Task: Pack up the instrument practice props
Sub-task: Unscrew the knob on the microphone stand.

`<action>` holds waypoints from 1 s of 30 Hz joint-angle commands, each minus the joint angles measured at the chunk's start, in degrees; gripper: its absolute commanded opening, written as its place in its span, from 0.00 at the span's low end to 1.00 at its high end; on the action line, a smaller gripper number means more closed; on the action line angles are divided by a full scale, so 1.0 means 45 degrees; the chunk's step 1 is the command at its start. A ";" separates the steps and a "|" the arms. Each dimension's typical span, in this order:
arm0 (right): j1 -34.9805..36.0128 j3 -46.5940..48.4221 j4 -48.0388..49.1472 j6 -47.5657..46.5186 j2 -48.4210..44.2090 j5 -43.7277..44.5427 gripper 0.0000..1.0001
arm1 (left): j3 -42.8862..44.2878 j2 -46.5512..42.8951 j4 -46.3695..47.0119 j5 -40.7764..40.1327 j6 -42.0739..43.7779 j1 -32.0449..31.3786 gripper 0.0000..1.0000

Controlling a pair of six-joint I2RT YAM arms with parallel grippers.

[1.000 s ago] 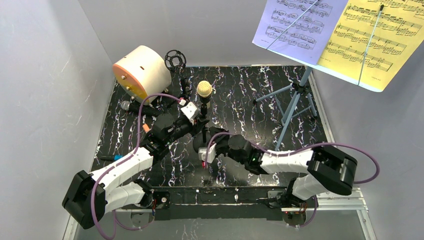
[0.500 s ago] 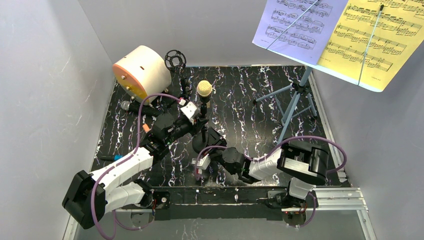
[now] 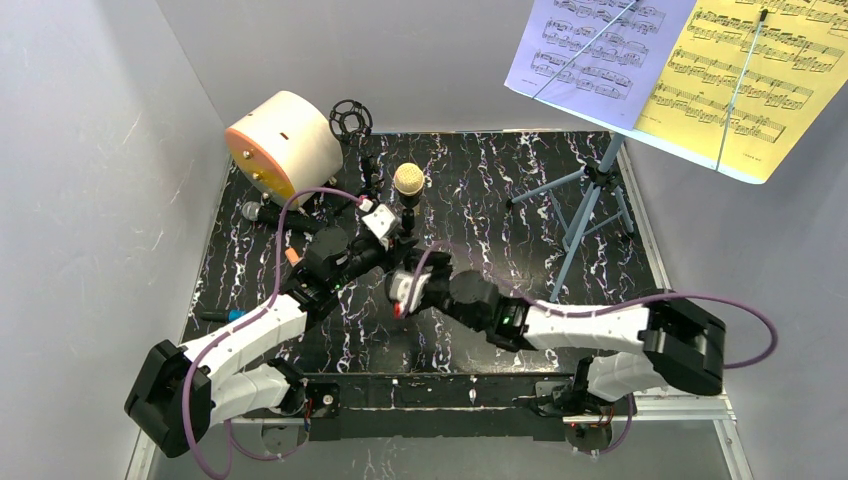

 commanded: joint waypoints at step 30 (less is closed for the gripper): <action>-0.7905 -0.0188 0.4575 2.4050 0.2647 -1.2756 0.56 | -0.0421 -0.0383 0.0041 0.0628 0.0034 -0.0174 0.00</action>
